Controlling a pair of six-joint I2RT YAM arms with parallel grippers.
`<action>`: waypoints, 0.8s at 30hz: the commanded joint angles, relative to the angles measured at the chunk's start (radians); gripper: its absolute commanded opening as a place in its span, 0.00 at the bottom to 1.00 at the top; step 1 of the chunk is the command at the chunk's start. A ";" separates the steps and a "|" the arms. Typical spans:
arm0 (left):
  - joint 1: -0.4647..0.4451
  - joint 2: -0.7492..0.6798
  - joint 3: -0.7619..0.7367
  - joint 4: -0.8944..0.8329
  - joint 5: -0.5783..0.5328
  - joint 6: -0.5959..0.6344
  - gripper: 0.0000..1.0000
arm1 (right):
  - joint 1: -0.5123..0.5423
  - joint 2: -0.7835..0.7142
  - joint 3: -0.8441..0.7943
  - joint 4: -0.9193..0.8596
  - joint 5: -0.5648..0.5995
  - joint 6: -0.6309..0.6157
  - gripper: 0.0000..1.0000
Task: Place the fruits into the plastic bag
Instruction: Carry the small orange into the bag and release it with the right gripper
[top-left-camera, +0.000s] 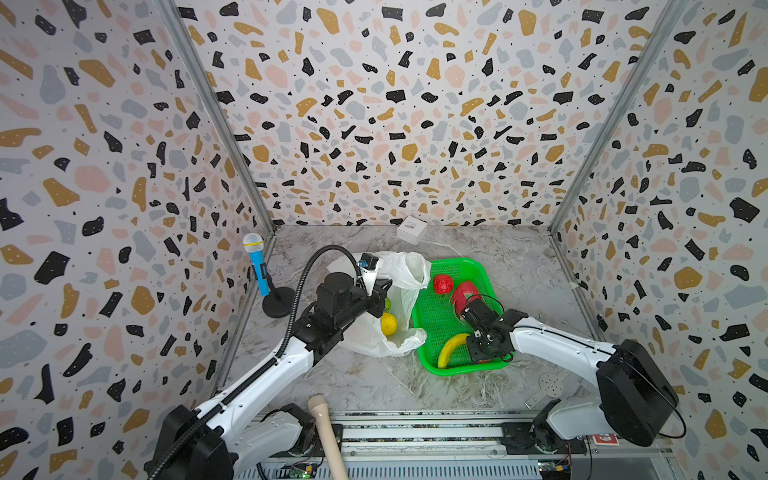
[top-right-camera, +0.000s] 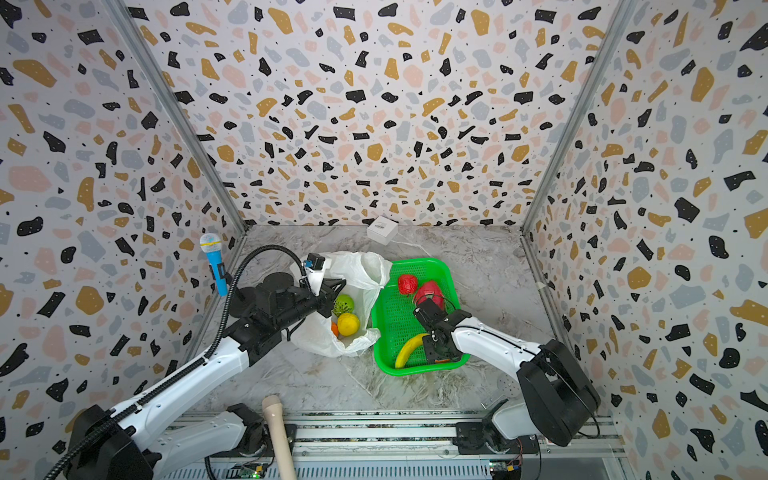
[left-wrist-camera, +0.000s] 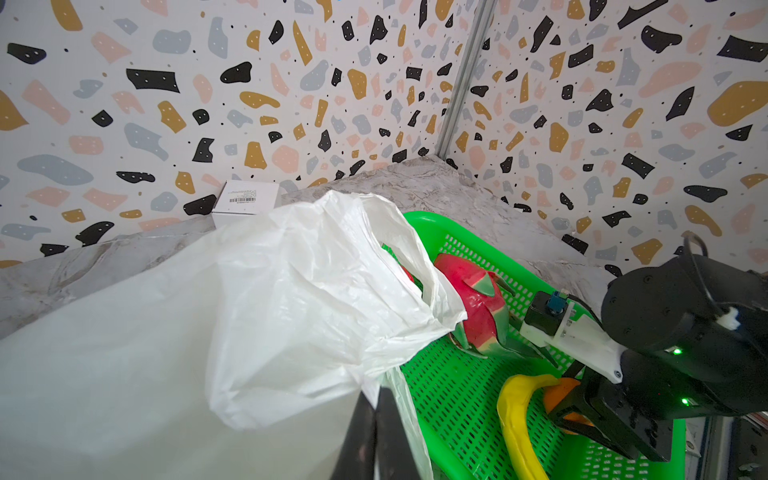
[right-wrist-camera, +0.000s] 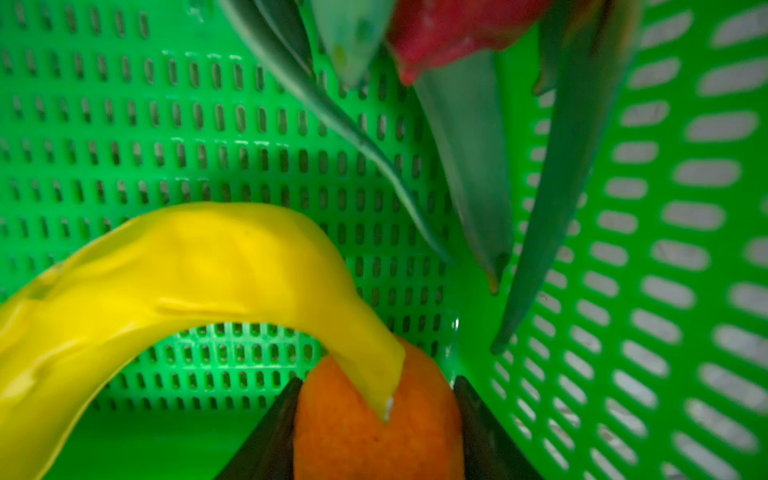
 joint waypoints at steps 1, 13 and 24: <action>0.002 -0.001 0.021 0.036 0.000 0.009 0.00 | -0.005 -0.092 0.038 -0.017 0.022 -0.019 0.43; 0.002 -0.005 0.016 0.035 0.003 -0.004 0.00 | 0.125 -0.084 0.363 0.262 -0.206 -0.186 0.42; 0.002 -0.060 0.006 0.032 -0.041 -0.023 0.00 | 0.186 0.306 0.594 0.468 -0.455 -0.190 0.44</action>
